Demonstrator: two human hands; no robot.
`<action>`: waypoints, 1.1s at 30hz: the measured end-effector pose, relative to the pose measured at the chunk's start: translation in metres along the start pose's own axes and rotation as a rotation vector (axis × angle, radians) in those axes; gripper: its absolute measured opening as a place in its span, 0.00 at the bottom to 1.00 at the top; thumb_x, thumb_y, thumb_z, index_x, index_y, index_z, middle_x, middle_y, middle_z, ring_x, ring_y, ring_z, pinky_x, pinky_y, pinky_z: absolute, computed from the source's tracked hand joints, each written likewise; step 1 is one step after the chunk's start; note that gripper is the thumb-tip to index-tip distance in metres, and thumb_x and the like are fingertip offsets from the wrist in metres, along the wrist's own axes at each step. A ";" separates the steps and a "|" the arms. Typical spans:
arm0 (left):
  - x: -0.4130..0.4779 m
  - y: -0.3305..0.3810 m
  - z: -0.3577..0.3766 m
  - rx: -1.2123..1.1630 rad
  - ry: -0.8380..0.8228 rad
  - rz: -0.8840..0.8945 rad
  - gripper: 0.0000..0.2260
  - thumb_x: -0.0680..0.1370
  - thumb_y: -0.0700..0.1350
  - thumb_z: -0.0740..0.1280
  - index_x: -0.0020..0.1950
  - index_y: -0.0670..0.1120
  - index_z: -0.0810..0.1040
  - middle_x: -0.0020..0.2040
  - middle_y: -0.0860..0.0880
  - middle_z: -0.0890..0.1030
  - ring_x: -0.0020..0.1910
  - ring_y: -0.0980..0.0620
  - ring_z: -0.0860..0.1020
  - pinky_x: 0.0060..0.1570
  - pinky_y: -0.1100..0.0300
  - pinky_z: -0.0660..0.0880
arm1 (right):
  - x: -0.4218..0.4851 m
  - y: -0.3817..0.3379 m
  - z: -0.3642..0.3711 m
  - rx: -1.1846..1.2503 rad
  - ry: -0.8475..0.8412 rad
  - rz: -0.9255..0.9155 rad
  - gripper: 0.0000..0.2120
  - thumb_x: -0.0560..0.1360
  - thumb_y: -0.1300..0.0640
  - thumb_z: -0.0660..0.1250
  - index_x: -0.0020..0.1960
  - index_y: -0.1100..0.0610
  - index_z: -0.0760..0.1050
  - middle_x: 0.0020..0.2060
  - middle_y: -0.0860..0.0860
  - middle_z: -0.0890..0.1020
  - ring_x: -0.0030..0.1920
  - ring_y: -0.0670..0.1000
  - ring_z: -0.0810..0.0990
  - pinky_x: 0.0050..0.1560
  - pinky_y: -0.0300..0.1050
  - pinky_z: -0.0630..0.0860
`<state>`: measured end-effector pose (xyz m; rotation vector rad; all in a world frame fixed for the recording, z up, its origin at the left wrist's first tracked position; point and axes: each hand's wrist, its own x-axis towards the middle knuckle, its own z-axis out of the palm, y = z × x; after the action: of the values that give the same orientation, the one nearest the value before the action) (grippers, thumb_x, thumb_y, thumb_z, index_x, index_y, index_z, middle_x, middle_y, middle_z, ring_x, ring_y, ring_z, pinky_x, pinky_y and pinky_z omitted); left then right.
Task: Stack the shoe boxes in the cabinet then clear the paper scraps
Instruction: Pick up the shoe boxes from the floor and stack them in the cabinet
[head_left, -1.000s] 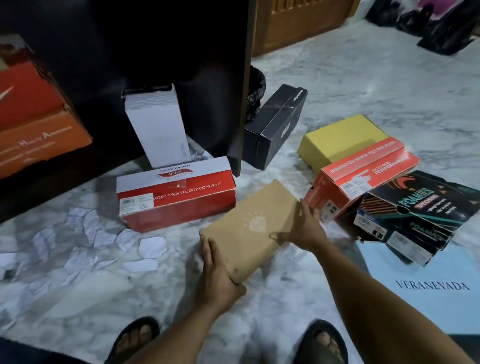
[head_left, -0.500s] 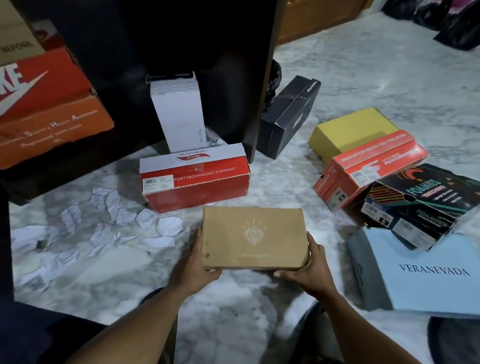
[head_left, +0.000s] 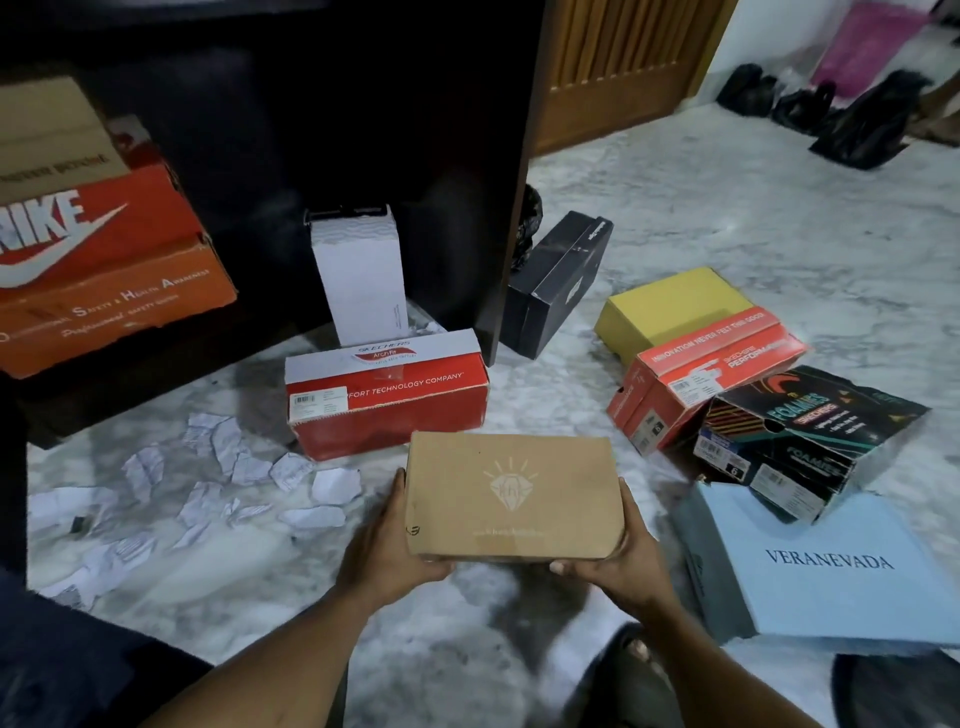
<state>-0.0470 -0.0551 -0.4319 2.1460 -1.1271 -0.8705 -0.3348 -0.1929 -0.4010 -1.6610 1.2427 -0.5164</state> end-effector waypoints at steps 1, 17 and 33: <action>-0.004 0.011 -0.009 -0.008 0.006 0.027 0.60 0.55 0.64 0.80 0.79 0.63 0.47 0.62 0.60 0.80 0.58 0.52 0.81 0.49 0.51 0.81 | -0.003 -0.010 -0.006 -0.010 0.011 -0.022 0.54 0.49 0.43 0.88 0.66 0.25 0.60 0.56 0.29 0.79 0.58 0.32 0.77 0.48 0.26 0.74; -0.092 0.173 -0.336 0.083 0.514 0.317 0.59 0.45 0.72 0.79 0.72 0.62 0.60 0.62 0.59 0.81 0.61 0.51 0.80 0.56 0.51 0.79 | -0.039 -0.359 -0.020 -0.014 0.113 -0.627 0.60 0.54 0.39 0.84 0.76 0.39 0.51 0.64 0.40 0.72 0.64 0.47 0.71 0.61 0.50 0.76; 0.067 0.179 -0.518 -0.216 0.810 0.334 0.33 0.63 0.37 0.83 0.64 0.49 0.75 0.50 0.60 0.79 0.47 0.62 0.77 0.50 0.63 0.76 | 0.155 -0.510 0.097 0.096 0.119 -0.717 0.59 0.62 0.35 0.79 0.80 0.41 0.45 0.70 0.44 0.69 0.68 0.51 0.73 0.61 0.45 0.75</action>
<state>0.2852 -0.1096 0.0059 1.7741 -0.8615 0.0524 0.0513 -0.2800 -0.0317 -1.9932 0.6520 -1.0991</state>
